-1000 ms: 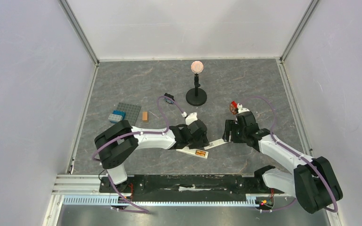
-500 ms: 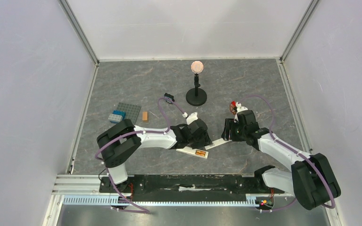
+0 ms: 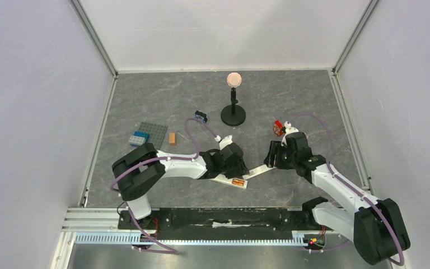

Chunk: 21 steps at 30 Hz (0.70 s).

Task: Load the batteries into the remote control

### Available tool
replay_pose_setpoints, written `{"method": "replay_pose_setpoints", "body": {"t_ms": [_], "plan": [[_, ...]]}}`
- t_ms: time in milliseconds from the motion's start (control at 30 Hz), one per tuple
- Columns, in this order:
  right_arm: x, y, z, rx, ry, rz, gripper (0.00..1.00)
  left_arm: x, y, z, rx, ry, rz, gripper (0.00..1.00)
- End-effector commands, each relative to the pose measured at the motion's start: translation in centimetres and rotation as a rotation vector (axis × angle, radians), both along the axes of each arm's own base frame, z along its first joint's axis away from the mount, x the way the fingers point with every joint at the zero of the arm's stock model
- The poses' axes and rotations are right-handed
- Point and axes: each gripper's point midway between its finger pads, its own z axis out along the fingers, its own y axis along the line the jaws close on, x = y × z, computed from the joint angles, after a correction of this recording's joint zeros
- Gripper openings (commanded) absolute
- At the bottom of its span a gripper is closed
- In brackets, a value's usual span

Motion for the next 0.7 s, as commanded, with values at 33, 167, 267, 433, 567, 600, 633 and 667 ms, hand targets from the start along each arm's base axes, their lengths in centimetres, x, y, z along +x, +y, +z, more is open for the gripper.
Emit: {"method": "replay_pose_setpoints", "body": {"t_ms": [33,167,267,433,567,600,633,667], "plan": [[-1.3,2.8,1.5,0.153,0.022,0.063,0.60,0.0,-2.7,4.9,-0.164,-0.072,-0.046,0.43],[-1.3,2.7,1.8,0.161,0.010,0.050,0.60,0.2,-3.0,6.0,-0.179,-0.106,-0.062,0.42],[-1.1,2.6,2.0,0.157,-0.004,0.041,0.60,0.3,-3.2,6.5,-0.183,-0.126,-0.074,0.43],[-0.9,2.4,2.2,0.150,-0.017,0.028,0.60,0.4,-3.3,6.9,-0.185,-0.136,-0.079,0.43],[-0.7,2.2,2.5,0.151,-0.034,0.006,0.60,0.5,-3.1,7.3,-0.187,-0.152,-0.077,0.42],[-0.7,2.1,2.6,0.151,-0.035,0.003,0.60,0.5,-3.0,7.5,-0.190,-0.157,-0.077,0.42],[-0.6,2.1,2.6,0.151,-0.039,0.000,0.60,0.6,-2.9,7.6,-0.190,-0.158,-0.076,0.42],[-0.6,2.0,2.7,0.149,-0.041,-0.002,0.60,0.5,-2.9,7.7,-0.193,-0.158,-0.077,0.42]]}}
